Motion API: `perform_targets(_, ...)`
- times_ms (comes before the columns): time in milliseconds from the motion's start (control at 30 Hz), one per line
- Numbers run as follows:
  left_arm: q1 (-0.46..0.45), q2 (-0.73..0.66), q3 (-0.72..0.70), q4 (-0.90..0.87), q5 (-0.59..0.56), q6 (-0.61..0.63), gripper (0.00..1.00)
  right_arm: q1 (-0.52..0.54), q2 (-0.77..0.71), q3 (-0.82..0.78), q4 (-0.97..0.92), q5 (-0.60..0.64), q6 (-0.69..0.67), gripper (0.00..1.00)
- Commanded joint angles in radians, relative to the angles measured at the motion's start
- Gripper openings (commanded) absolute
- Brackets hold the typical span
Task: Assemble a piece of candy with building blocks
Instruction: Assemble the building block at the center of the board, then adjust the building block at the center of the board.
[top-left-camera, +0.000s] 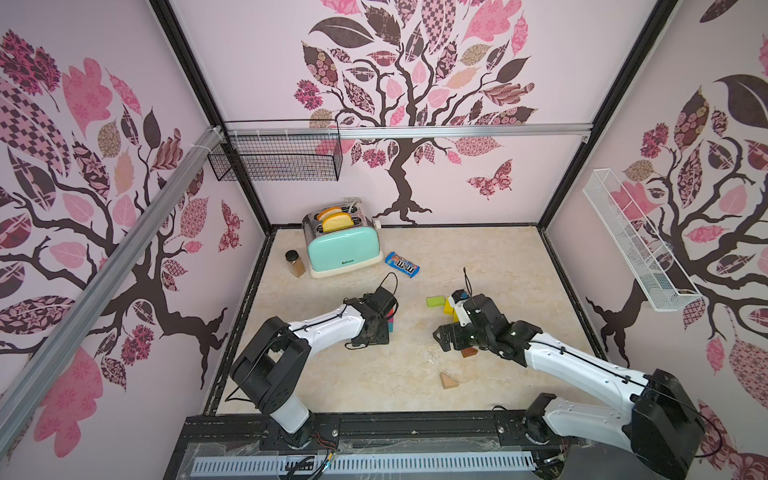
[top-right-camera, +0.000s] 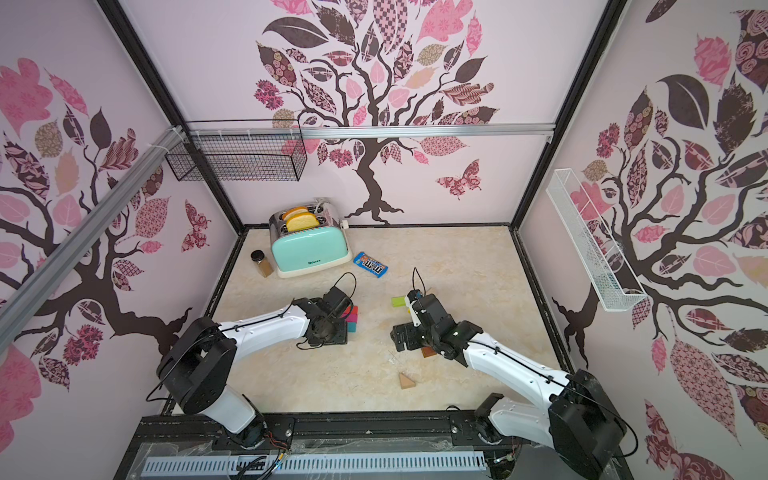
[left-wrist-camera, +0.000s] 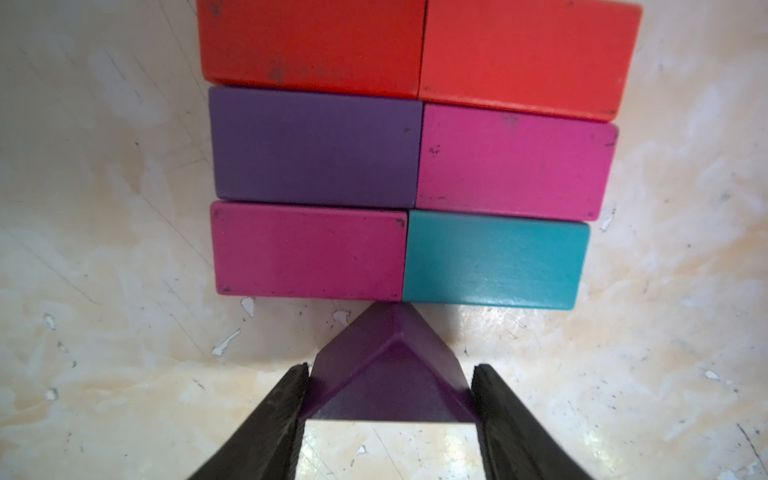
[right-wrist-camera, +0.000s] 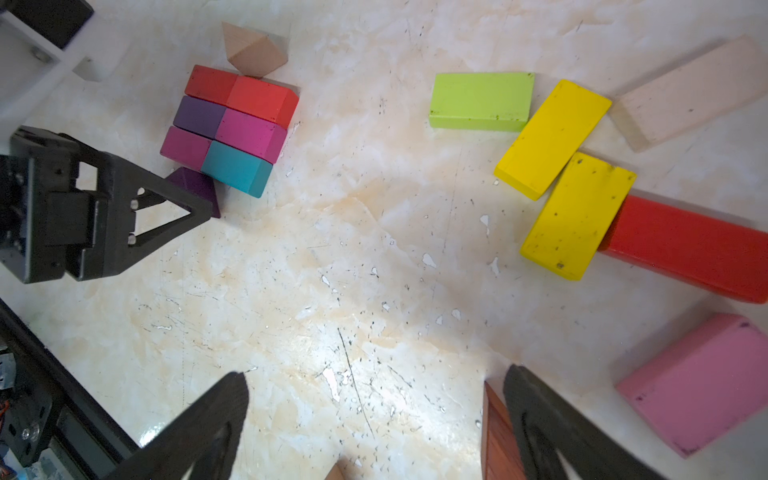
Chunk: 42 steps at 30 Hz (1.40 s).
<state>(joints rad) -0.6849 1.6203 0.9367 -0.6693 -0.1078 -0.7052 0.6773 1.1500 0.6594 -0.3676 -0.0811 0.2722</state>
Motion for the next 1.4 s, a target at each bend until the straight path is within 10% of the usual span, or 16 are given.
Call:
perform_targets(0, 0.005, -0.001, 0.011, -0.018, 0.009, 0.013, 0.71, -0.003, -0.003, 0.042, 0.001, 0.014, 0.0, 0.99)
perform_targets(300, 0.006, -0.205, 0.004, -0.136, 0.026, 0.017, 0.77, -0.005, -0.026, 0.069, -0.073, 0.061, -0.043, 0.99)
perform_targets(467, 0.021, -0.309, 0.054, -0.18, 0.026, 0.095, 0.98, -0.065, 0.009, 0.18, -0.226, 0.118, -0.142, 0.99)
perform_targets(900, 0.062, -0.248, 0.14, -0.028, 0.188, 0.17, 0.98, -0.254, 0.423, 0.501, -0.31, 0.124, -0.233, 0.99)
perform_targets(1367, 0.066, -0.095, 0.238, 0.059, 0.334, 0.194, 0.98, -0.303, 0.417, 0.334, -0.211, -0.063, -0.144, 0.97)
